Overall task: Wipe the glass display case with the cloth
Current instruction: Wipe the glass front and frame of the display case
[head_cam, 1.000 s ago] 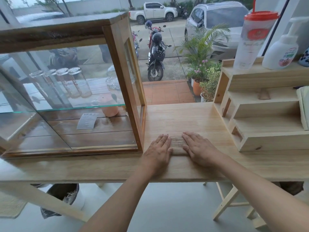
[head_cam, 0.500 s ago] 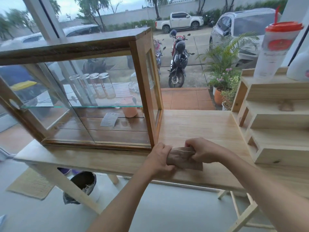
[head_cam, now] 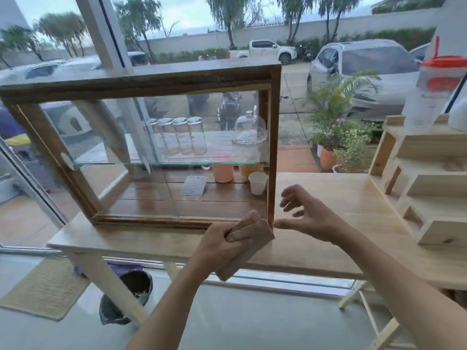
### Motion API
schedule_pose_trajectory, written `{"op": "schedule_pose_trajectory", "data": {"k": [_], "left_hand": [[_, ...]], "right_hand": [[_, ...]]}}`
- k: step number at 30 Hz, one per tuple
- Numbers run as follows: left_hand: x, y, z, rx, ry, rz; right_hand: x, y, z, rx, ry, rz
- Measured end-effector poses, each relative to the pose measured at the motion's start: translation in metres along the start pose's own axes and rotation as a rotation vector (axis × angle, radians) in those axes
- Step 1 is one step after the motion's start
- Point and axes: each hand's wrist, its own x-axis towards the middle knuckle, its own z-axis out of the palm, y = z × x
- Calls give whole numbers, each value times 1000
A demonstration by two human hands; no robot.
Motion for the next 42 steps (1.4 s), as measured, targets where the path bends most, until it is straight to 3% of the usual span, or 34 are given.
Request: {"op": "schedule_pose_trajectory", "data": {"k": [2,5,11,19,23,26,29,32,34,39,42], "left_hand": [[-11,-11,-24,-165,157,-84],[-18,-21,-51,-388,351,-172],[-11,-14,-74,-415,550,-49],[-2,4,-71,20,806,142],[7,26,-70,334,926,374],[22,49,-74,545,964,651],[45,68,-79,651,912,909],[73,65,-84,845,838,1049],[93,45,-83,985,753,1099],[107,-28,-74,1217,330,1093],[103,-40,-62,1297,215,1170]], "right_hand": [[-2,13,20,35,129,77],[-2,36,54,5,179,176],[16,53,92,16,243,167],[53,50,99,-6,332,77],[58,53,102,-3,395,70],[59,57,99,23,398,73],[59,58,98,31,385,51],[58,56,98,44,382,52],[58,55,97,52,378,68],[57,52,100,53,394,99],[57,50,101,33,402,97]]}}
